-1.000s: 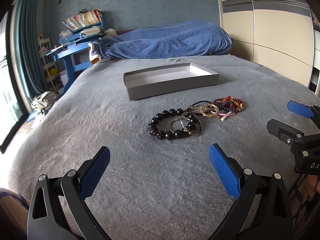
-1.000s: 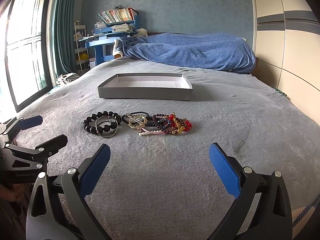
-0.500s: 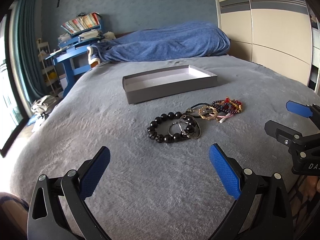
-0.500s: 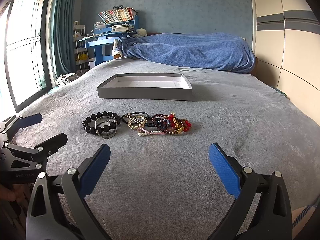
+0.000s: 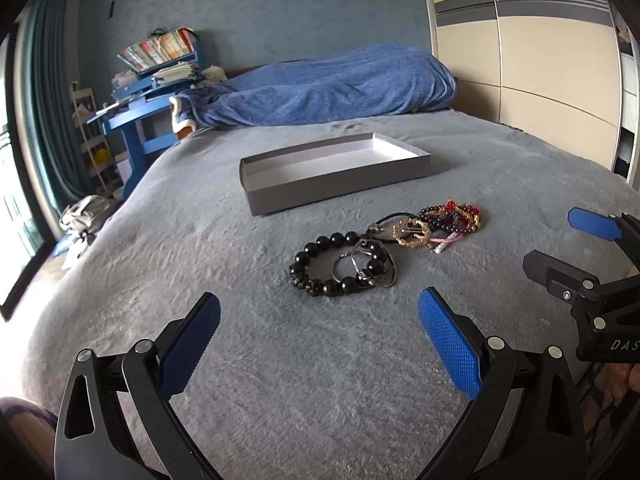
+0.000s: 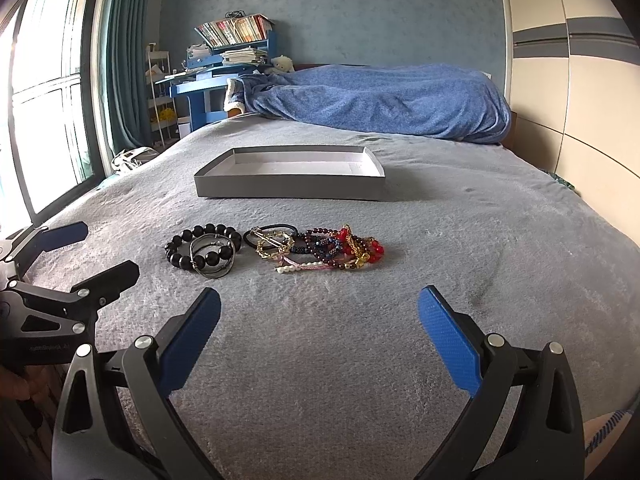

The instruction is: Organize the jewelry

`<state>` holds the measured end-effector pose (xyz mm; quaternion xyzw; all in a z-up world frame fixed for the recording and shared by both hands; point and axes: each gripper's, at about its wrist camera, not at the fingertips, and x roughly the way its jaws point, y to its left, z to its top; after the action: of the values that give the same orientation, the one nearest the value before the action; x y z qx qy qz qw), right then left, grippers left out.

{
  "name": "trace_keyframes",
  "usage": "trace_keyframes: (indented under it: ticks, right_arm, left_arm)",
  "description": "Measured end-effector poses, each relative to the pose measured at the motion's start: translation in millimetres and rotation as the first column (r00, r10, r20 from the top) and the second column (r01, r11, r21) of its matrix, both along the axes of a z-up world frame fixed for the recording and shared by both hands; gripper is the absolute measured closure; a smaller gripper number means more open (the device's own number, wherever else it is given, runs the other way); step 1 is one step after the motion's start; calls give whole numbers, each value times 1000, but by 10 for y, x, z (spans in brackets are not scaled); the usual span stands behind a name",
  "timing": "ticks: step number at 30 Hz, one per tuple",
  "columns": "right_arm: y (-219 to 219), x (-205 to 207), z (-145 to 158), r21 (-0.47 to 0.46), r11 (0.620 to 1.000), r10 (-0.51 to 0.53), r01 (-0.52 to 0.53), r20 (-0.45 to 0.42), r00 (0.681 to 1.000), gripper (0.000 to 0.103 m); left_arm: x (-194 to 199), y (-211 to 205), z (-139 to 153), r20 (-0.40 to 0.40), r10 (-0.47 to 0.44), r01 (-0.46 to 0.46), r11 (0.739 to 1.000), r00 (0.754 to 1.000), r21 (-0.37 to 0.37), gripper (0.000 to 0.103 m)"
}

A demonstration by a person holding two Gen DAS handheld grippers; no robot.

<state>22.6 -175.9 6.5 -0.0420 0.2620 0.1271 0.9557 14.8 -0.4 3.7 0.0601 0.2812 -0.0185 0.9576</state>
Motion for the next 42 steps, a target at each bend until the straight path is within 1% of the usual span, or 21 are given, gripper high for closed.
trace_keyframes:
  ticks: [4, 10, 16, 20, 21, 23, 24, 25, 28, 35, 38, 39, 40, 41, 42]
  right_arm:
    - [-11, 31, 6, 11, 1000, -3, 3, -6, 1000, 5]
    - [-5, 122, 5, 28, 1000, -2, 3, -38, 999, 5]
    - [-8, 188, -3, 24, 1000, 3, -2, -51, 999, 5]
    - [-44, 213, 0, 27, 1000, -10, 11, -53, 999, 5]
    - [-57, 223, 2, 30, 999, -16, 18, -55, 998, 5]
    - [-84, 236, -1, 32, 999, -24, 26, -59, 998, 5]
    - [-93, 246, -1, 33, 999, -27, 29, -61, 998, 5]
    - [-100, 252, -2, 34, 999, -30, 32, -64, 998, 5]
    - [-118, 267, -13, 34, 999, -36, 38, -71, 997, 5]
    - [-144, 293, -31, 43, 998, -39, 43, -84, 996, 5]
    - [-148, 310, -32, 46, 998, -39, 44, -88, 995, 6]
    - [-151, 311, -30, 47, 998, -40, 44, -89, 995, 6]
    - [-155, 314, -28, 48, 998, -41, 45, -91, 995, 5]
    - [-162, 319, -28, 50, 998, -42, 47, -93, 995, 6]
    - [-165, 326, -29, 51, 998, -43, 48, -95, 995, 6]
  left_arm:
    - [35, 6, 15, 1, 6, -6, 1000, 1000, 1, 5]
    - [138, -13, 10, -5, 5, -5, 1000, 1000, 19, 5]
    - [267, -85, 47, -1, -37, 37, 999, 999, 29, 5]
    - [386, -114, 31, -19, -56, 57, 998, 998, 29, 5]
    - [402, -118, 28, -18, -56, 57, 998, 998, 33, 7]
    - [461, -131, 25, -19, -61, 62, 997, 998, 42, 8]
    - [482, -136, 23, -21, -68, 69, 997, 997, 41, 11]
    - [510, -141, 17, -27, -74, 75, 996, 997, 41, 17]
    - [616, -145, -22, -66, -100, 102, 994, 993, 34, 27]
    - [845, -152, -90, -129, -127, 129, 992, 983, 5, 38]
    - [917, -160, -125, -148, -135, 136, 991, 980, -5, 45]
    - [937, -171, -139, -156, -140, 140, 990, 978, -10, 49]
    - [956, -177, -153, -168, -152, 150, 988, 974, -22, 58]
    - [968, -186, -161, -174, -155, 153, 988, 972, -24, 63]
    - [967, -196, -167, -181, -161, 159, 987, 970, -26, 76]
